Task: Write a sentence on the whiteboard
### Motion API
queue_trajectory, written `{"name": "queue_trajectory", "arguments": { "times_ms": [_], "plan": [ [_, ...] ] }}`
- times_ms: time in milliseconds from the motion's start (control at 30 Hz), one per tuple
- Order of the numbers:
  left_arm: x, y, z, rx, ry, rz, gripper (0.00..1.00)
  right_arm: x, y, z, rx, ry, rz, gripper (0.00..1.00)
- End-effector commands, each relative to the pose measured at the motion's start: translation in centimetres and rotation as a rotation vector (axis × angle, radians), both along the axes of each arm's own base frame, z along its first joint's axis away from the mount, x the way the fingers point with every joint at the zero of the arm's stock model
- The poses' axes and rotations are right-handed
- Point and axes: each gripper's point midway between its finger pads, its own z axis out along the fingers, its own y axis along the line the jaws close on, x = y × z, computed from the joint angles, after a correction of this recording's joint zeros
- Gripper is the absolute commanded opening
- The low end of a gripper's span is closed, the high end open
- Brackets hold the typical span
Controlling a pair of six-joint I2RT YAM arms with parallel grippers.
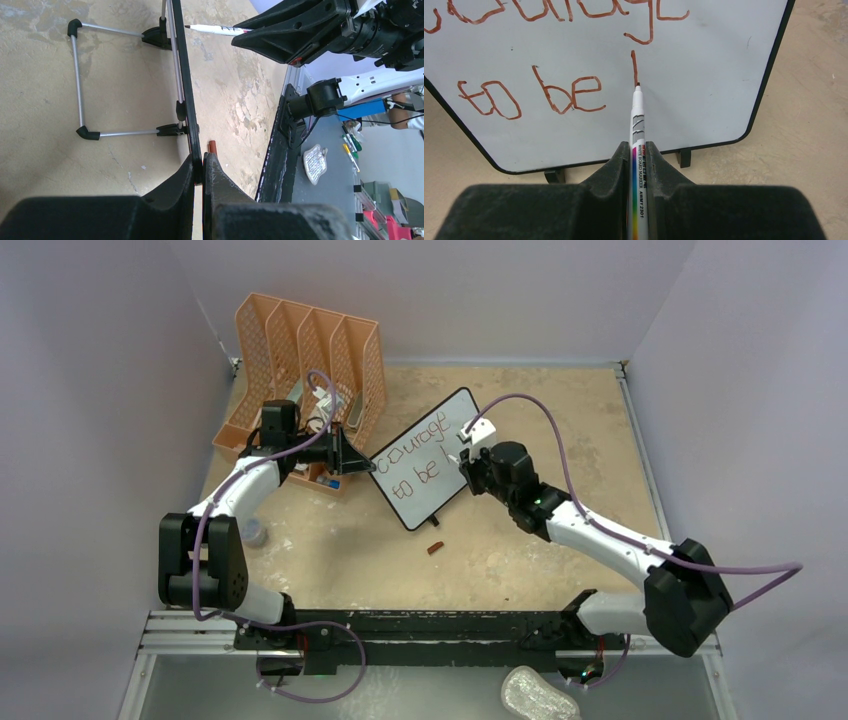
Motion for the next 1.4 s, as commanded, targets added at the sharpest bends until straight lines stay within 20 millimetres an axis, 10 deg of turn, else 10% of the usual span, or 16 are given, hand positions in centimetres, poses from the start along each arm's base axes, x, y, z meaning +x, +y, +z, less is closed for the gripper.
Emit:
{"name": "queue_trajectory", "arguments": {
  "times_ms": [0, 1367],
  "plan": [
    [0.5, 0.1, -1.2, 0.043, -0.01, 0.01, 0.0, 1.0, 0.8, 1.7, 0.053, -0.048, -0.002, 0.0],
    [0.5, 0.1, -1.3, 0.043, -0.007, 0.008, 0.0, 2.6, 0.2, 1.1, 0.042, -0.051, -0.047, 0.0]
  ]
}}
